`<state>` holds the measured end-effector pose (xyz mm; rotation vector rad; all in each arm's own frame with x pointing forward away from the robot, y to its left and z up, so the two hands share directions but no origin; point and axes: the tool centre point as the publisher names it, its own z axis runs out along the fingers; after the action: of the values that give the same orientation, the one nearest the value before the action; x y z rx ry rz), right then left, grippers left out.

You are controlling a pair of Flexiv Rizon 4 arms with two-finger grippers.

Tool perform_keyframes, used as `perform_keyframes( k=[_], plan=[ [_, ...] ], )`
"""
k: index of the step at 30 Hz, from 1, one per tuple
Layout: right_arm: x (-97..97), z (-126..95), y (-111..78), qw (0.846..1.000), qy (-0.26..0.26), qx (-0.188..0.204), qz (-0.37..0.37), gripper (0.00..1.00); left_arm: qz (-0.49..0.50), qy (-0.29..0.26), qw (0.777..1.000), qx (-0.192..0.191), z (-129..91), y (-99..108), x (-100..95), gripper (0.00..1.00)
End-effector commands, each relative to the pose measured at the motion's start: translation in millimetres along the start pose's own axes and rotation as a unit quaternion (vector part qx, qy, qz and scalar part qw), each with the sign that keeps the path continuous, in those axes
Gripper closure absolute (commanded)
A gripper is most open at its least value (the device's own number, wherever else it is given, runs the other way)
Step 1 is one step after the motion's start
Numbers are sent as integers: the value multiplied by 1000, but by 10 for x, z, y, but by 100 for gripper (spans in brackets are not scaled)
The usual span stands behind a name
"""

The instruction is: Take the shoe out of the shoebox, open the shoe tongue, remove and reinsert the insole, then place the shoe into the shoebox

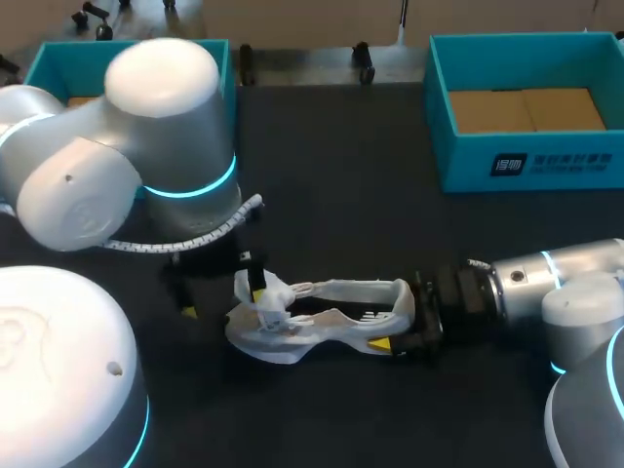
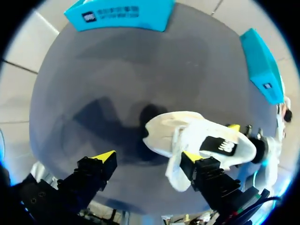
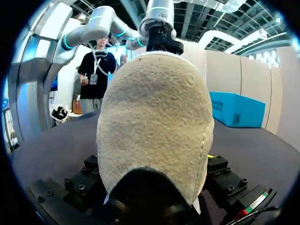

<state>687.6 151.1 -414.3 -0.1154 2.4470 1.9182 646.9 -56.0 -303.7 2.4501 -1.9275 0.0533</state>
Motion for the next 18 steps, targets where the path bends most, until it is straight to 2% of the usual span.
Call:
perform_keyframes(
  k=[1,4,10,11,12,14,15,16,18],
  plan=[
    [9,6,10,1000,0,2,0,100,24,25,999,9,-253,30,-31,13],
    [9,6,10,1000,0,2,0,100,50,38,998,6,-393,30,28,9],
    [9,6,10,1000,0,2,0,100,111,71,991,-27,-640,8,120,12],
    [9,6,10,1000,0,2,0,100,120,75,990,-28,-683,1,130,18],
    [9,6,10,1000,0,2,0,100,136,79,987,-33,-723,-1,139,40],
    [9,6,10,1000,0,2,0,100,159,84,983,-37,-796,-11,158,66],
    [9,6,10,1000,0,2,0,100,181,88,979,-44,-845,-21,172,86],
    [9,6,10,1000,0,2,0,100,192,90,976,-44,-884,-31,182,100],
    [9,6,10,1000,0,2,0,100,228,88,969,-43,-957,-57,211,100]
  ],
)
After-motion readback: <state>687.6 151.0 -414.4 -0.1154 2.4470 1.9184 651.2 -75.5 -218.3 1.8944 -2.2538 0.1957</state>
